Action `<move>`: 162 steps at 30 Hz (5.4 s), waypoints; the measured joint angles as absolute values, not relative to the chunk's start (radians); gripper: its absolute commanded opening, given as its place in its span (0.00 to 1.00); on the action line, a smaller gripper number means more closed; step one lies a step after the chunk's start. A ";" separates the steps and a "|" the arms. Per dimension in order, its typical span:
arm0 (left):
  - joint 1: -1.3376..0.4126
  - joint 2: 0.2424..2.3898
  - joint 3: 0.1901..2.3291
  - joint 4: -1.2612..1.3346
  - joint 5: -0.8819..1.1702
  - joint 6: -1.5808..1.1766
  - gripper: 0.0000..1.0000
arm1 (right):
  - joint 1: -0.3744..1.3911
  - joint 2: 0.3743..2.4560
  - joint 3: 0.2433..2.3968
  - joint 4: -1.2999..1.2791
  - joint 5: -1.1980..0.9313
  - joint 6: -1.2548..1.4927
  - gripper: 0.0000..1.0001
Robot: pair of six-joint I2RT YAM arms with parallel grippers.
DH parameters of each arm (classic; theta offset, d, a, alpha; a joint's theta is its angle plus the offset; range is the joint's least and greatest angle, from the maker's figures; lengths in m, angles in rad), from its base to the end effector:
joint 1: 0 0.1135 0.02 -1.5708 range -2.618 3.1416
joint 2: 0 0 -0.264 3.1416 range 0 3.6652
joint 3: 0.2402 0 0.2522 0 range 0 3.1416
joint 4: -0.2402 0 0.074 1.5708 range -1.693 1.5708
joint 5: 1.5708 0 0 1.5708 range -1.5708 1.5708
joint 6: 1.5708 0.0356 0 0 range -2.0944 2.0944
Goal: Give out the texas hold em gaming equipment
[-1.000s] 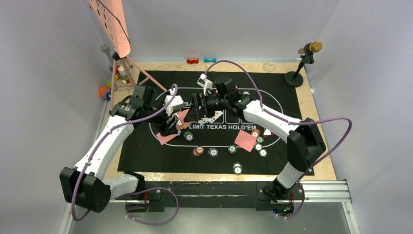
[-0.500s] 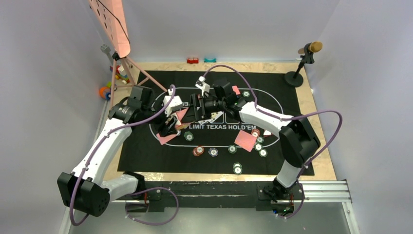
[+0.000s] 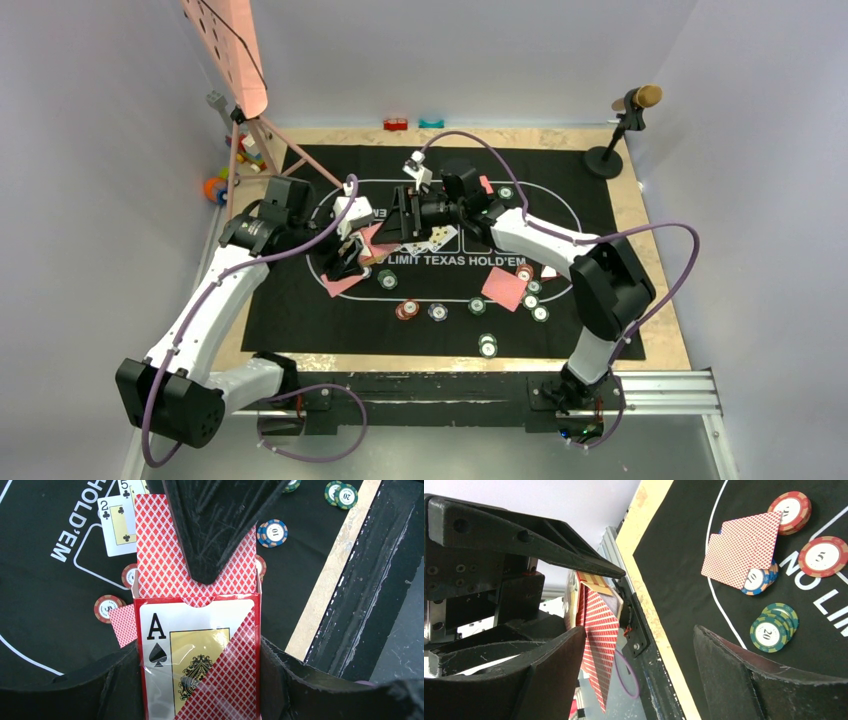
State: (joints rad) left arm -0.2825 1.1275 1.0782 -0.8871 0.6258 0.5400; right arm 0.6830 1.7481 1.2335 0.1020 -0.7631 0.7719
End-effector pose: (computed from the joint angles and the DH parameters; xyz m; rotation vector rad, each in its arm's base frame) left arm 0.2010 -0.0801 0.3170 1.1743 2.0650 -0.6584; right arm 0.2953 0.2720 0.2650 -0.4798 2.2280 1.6191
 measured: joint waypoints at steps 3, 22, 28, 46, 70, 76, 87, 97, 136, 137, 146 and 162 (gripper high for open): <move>-0.282 1.127 1.078 -0.887 0.626 0.539 0.00 | 0.666 1.748 1.217 0.122 -0.767 0.782 0.74; -0.282 1.127 1.073 -0.896 0.622 0.537 0.00 | 0.593 1.638 1.119 0.158 -0.782 0.834 0.18; -0.282 1.126 1.073 -0.889 0.622 0.537 0.00 | 0.551 1.588 1.095 0.159 -0.788 0.844 0.01; -0.282 1.126 1.068 -0.884 0.622 0.538 0.00 | 0.350 1.496 0.962 0.168 -0.820 0.872 0.00; -0.282 1.142 1.068 -0.884 0.625 0.538 0.00 | 0.313 1.852 0.945 0.175 -0.584 0.773 0.00; -0.282 1.143 1.068 -0.884 0.625 0.538 0.00 | 0.313 1.881 0.946 0.202 -0.565 0.773 0.00; -0.282 1.143 1.068 -0.884 0.625 0.538 0.00 | 0.326 1.881 0.946 0.136 -0.451 0.725 0.11; -0.282 1.143 1.068 -0.884 0.625 0.538 0.00 | 0.382 1.874 0.989 0.085 -0.380 0.684 0.41; -0.282 1.122 1.068 -0.892 0.625 0.537 0.00 | 0.604 1.517 1.139 0.060 -0.683 0.723 0.97; -0.282 1.121 1.068 -0.894 0.625 0.537 0.00 | 0.616 1.528 1.139 0.071 -0.696 0.730 0.97; -0.282 1.114 1.068 -0.902 0.625 0.537 0.00 | 0.687 1.654 1.187 0.073 -0.716 0.745 0.99; -0.282 1.106 1.068 -0.907 0.625 0.537 0.00 | 0.691 1.775 1.185 0.266 -0.780 0.910 0.83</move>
State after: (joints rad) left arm -0.2825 1.1057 1.0676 -0.9066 0.6250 0.5365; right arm 0.6910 1.7752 1.1851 0.2661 -0.7799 0.9100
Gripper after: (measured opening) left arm 0.702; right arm 0.894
